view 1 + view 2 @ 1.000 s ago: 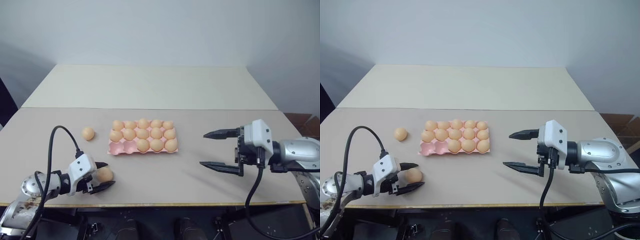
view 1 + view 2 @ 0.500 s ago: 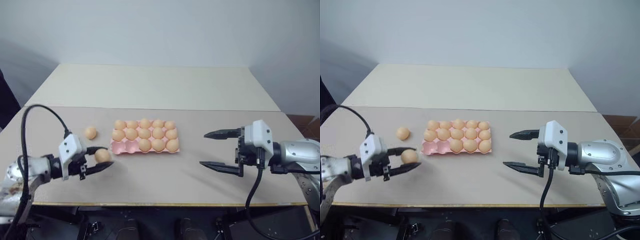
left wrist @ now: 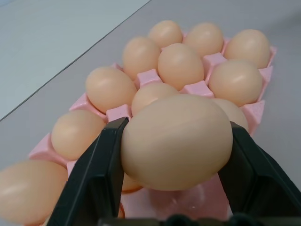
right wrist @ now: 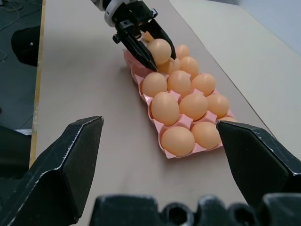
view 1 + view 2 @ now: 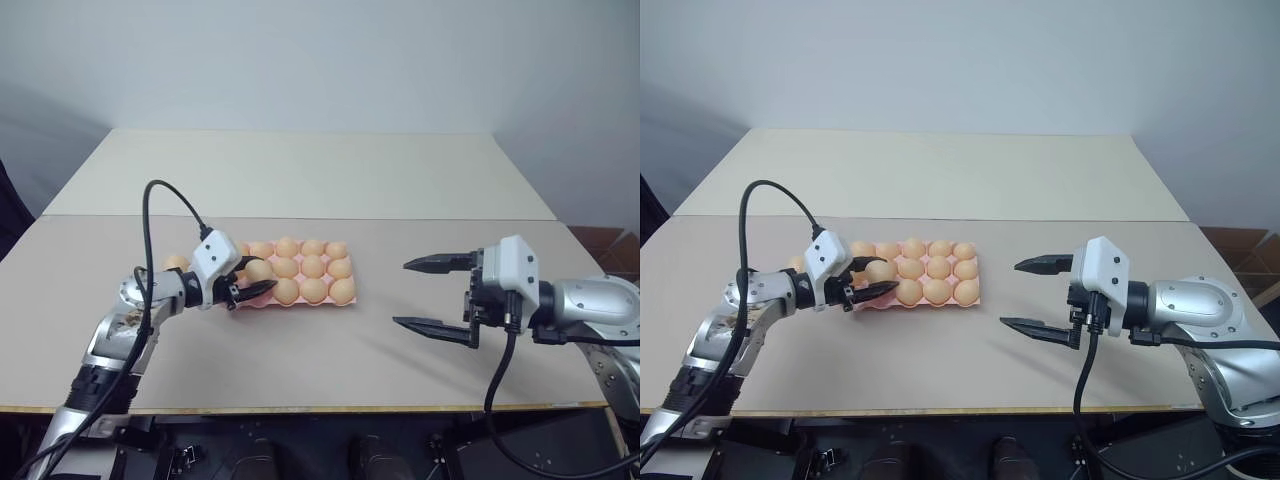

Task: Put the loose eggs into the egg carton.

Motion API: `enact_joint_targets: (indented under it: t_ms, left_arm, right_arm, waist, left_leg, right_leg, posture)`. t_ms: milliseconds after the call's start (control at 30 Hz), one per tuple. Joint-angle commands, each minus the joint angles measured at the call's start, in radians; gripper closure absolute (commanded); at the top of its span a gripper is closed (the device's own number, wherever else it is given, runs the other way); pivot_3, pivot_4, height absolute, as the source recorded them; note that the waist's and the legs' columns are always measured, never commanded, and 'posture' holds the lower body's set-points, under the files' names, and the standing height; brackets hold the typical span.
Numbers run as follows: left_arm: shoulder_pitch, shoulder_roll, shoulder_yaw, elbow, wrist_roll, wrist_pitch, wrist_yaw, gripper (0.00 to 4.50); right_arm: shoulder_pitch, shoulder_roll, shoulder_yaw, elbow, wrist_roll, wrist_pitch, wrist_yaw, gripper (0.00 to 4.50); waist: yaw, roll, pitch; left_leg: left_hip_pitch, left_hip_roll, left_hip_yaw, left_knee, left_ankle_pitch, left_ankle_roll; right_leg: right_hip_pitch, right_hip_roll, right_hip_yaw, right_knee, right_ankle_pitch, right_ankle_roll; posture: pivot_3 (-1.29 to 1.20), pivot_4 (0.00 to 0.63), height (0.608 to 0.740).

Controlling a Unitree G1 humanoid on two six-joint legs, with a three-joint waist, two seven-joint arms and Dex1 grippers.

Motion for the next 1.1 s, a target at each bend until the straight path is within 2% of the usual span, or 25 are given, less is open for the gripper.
enact_joint_targets:
  t_ms: [33, 67, 100, 267, 400, 600, 700, 800, 867, 1100]
  left_arm:
    - [0.0, 0.015, 0.012, -0.021, -0.024, 0.0, -0.043, 0.5]
    - [0.006, 0.021, 0.021, -0.031, -0.033, -0.001, -0.054, 0.19]
    - [0.012, 0.026, 0.03, -0.04, -0.04, -0.005, -0.061, 0.06]
    - [0.075, 0.061, 0.114, -0.106, -0.069, -0.018, -0.051, 0.06]
    - [0.164, 0.11, 0.241, -0.183, -0.133, 0.018, -0.047, 0.06]
    - [0.434, 0.178, 0.535, -0.335, -0.265, 0.108, -0.075, 0.06]
    - [0.585, 0.192, 0.648, -0.403, -0.259, 0.122, -0.076, 0.06]
    - [0.719, 0.17, 0.728, -0.482, -0.248, 0.144, -0.039, 0.06]
    - [0.765, 0.153, 0.763, -0.541, -0.289, 0.174, -0.025, 0.06]
    - [0.822, 0.102, 0.801, -0.651, -0.37, 0.236, 0.04, 0.06]
  right_arm:
    - [0.008, -0.003, -0.025, -0.039, 0.007, -0.009, -0.018, 0.0]
    - [0.01, -0.002, -0.025, -0.041, 0.009, -0.009, -0.021, 0.0]
    - [0.012, -0.003, -0.026, -0.044, 0.011, -0.008, -0.024, 0.0]
    - [0.018, -0.005, -0.024, -0.045, 0.011, -0.011, -0.025, 0.0]
    - [0.004, -0.008, -0.022, -0.032, 0.013, -0.013, -0.017, 0.0]
    - [0.002, -0.008, -0.012, 0.003, 0.009, -0.023, 0.01, 0.0]
    - [-0.018, -0.007, -0.009, 0.027, 0.016, -0.024, 0.024, 0.0]
    - [-0.017, -0.005, 0.003, 0.047, 0.006, -0.035, 0.04, 0.0]
    - [-0.021, -0.003, 0.01, 0.058, 0.001, -0.041, 0.051, 0.0]
    - [-0.033, -0.006, 0.032, 0.082, 0.0, -0.048, 0.083, 0.0]
  waist:
    - [0.0, 0.0, 0.0]
    - [0.0, 0.0, 0.0]
    - [0.0, 0.0, 0.0]
    - [-0.003, 0.0, 0.0]
    - [-0.005, 0.0, 0.0]
    - [-0.006, 0.0, 0.0]
    - [-0.006, 0.0, 0.0]
    - [-0.001, 0.0, 0.0]
    - [0.005, 0.0, 0.0]
    - [0.002, 0.0, 0.0]
  left_leg:
    - [0.0, 0.0, 0.0, 0.0, 0.0, 0.0]
    - [0.0, 0.0, 0.0, 0.0, 0.0, 0.0]
    - [0.0, 0.0, 0.0, 0.0, 0.0, 0.0]
    - [0.0, 0.0, 0.0, 0.0, 0.0, 0.0]
    - [0.0, 0.001, 0.0, 0.0, 0.0, 0.0]
    - [0.0, 0.001, 0.0, 0.0, 0.0, 0.0]
    - [0.0, 0.001, 0.0, 0.0, 0.0, 0.0]
    - [0.001, 0.001, 0.0, 0.0, 0.0, 0.0]
    - [0.001, 0.001, 0.0, 0.0, 0.0, 0.0]
    - [0.001, 0.001, 0.0, 0.0, 0.0, 0.0]
  right_leg:
    - [0.0, 0.0, 0.0, 0.0, 0.0, 0.0]
    - [0.0, 0.0, 0.0, 0.0, 0.0, 0.0]
    - [0.0, 0.0, 0.0, 0.0, 0.0, 0.0]
    - [0.0, 0.0, 0.0, 0.0, 0.0, 0.0]
    - [0.0, 0.0, 0.0, 0.0, 0.0, 0.0]
    - [-0.001, 0.0, 0.0, 0.0, 0.0, 0.0]
    - [-0.001, -0.001, 0.0, 0.0, -0.003, -0.005]
    - [-0.001, -0.001, 0.0, 0.0, -0.004, -0.006]
    - [-0.001, -0.001, 0.0, 0.0, -0.004, -0.007]
    - [-0.001, -0.001, 0.0, -0.001, -0.004, -0.007]
  posture:
    - [0.0, 0.15, 0.74]
    - [0.0, 0.15, 0.74]
    - [0.0, 0.15, 0.74]
    - [0.0, 0.15, 0.74]
    - [0.0, 0.15, 0.74]
    - [0.0, 0.15, 0.74]
    - [0.0, 0.15, 0.74]
    - [0.0, 0.15, 0.74]
    - [0.0, 0.15, 0.74]
    - [0.0, 0.15, 0.74]
